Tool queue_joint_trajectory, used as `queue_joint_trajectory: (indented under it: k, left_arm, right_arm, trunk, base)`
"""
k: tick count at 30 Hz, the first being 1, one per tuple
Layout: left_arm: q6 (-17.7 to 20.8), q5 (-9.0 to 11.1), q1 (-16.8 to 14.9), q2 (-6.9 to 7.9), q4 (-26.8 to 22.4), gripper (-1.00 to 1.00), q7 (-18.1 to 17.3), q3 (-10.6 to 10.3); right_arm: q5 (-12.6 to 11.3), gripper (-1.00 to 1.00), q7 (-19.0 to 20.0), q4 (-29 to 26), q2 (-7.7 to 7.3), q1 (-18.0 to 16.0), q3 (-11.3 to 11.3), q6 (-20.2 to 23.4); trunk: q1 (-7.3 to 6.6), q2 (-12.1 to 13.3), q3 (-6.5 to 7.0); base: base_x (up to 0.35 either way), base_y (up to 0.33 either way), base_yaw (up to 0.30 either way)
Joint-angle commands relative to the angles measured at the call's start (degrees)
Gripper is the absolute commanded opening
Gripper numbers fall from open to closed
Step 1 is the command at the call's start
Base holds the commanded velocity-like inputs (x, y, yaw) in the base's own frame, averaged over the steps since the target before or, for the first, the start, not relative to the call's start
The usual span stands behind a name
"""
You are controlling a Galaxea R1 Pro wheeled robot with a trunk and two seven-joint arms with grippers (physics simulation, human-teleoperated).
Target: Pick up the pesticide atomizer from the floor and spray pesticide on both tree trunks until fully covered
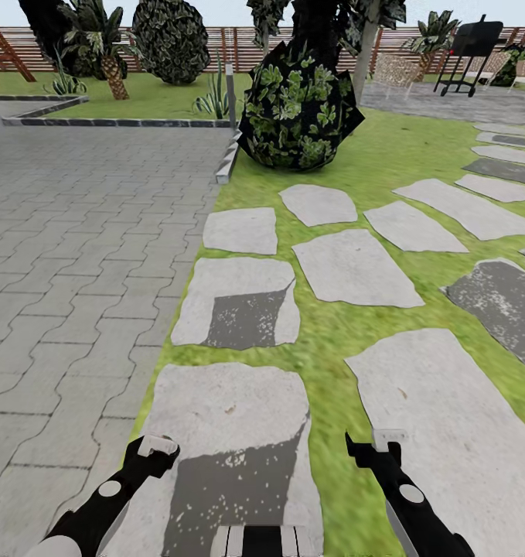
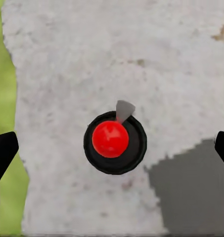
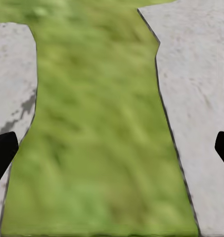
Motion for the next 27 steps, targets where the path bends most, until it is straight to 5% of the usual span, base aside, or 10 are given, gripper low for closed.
queue_joint_trajectory:
  k: [1, 8, 27]
  left_arm:
    - [-0.3, -0.4, 0.0, 0.0, 0.1, 1.0, -0.1, 0.2]
    - [-6.3, -0.3, 0.0, 0.03, 1.0, 1.0, -0.1, 0.4]
    - [-7.3, -0.1, 0.0, 0.08, 1.7, 1.0, -0.1, 0.6]
  right_arm:
    - [0.0, 1.0, 0.0, 0.0, 0.0, 0.0, 0.0, -0.2]
    - [0.1, 1.0, 0.0, 0.0, 0.0, 0.0, 0.0, -0.2]
    - [0.0, 1.0, 0.0, 0.0, 0.0, 0.0, 0.0, -0.2]
  trunk:
    - [0.01, 0.0, -0.34]
    - [0.14, -0.1, -2.03]
    - [0.32, -0.2, -4.24]
  base:
    - [0.0, 0.0, 0.0]
    - [0.0, 0.0, 0.0]
    - [0.0, 0.0, 0.0]
